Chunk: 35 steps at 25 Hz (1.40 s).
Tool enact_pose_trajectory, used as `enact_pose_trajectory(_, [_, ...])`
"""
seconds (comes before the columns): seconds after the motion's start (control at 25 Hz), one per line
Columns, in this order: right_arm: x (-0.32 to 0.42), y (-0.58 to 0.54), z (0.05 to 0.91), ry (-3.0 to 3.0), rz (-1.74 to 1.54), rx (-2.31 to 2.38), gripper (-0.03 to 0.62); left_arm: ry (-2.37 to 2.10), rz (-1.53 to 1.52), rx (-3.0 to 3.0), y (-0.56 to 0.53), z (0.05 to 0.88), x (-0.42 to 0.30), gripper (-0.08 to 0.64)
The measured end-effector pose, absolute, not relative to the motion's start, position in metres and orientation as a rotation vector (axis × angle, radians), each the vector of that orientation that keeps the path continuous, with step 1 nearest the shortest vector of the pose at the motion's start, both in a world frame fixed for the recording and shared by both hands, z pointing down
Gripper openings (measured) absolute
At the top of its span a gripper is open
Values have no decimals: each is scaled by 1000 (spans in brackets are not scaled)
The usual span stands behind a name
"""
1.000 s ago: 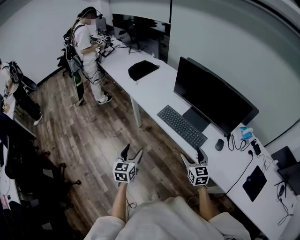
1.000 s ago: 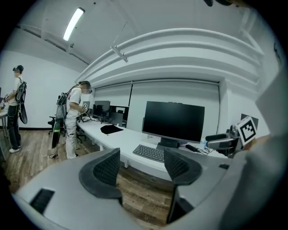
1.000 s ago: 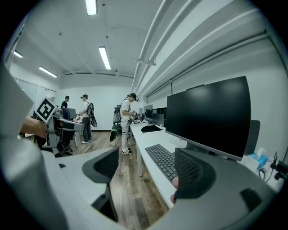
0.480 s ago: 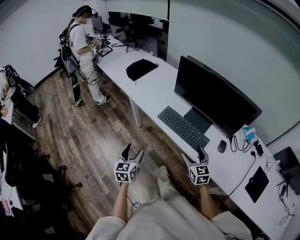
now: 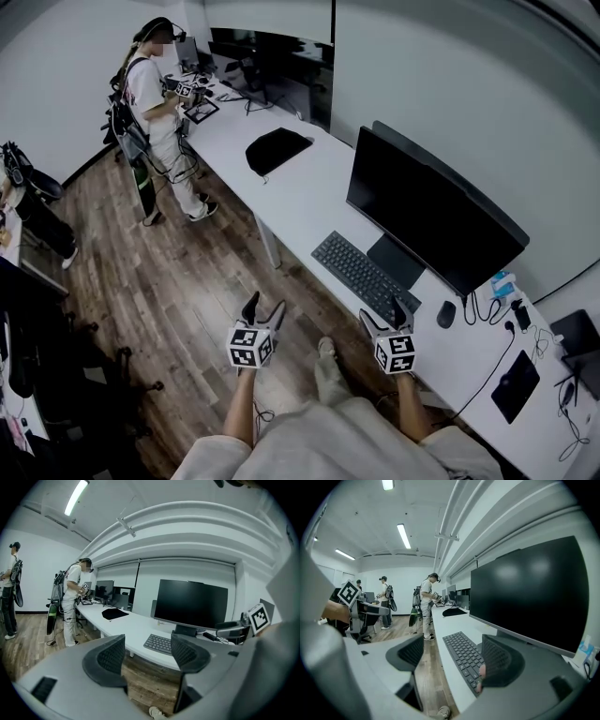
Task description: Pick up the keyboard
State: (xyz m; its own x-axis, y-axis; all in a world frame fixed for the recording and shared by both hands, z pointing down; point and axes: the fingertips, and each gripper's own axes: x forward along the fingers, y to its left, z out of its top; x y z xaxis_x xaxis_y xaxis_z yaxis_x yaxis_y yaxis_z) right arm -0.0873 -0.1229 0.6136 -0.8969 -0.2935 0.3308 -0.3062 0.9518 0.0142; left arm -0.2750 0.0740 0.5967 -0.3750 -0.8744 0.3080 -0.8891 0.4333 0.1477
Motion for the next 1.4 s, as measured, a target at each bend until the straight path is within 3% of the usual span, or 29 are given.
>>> enact_pose_trajectory(0.8, [-221,-261,614,-2768,80,371,365,-2358,95,1488,-78,585,-399,285])
enact_pose_trajectory(1.4, [-238,-297,633,-2743,170,400,355,-2309,164,1531,-142,589,-422,285])
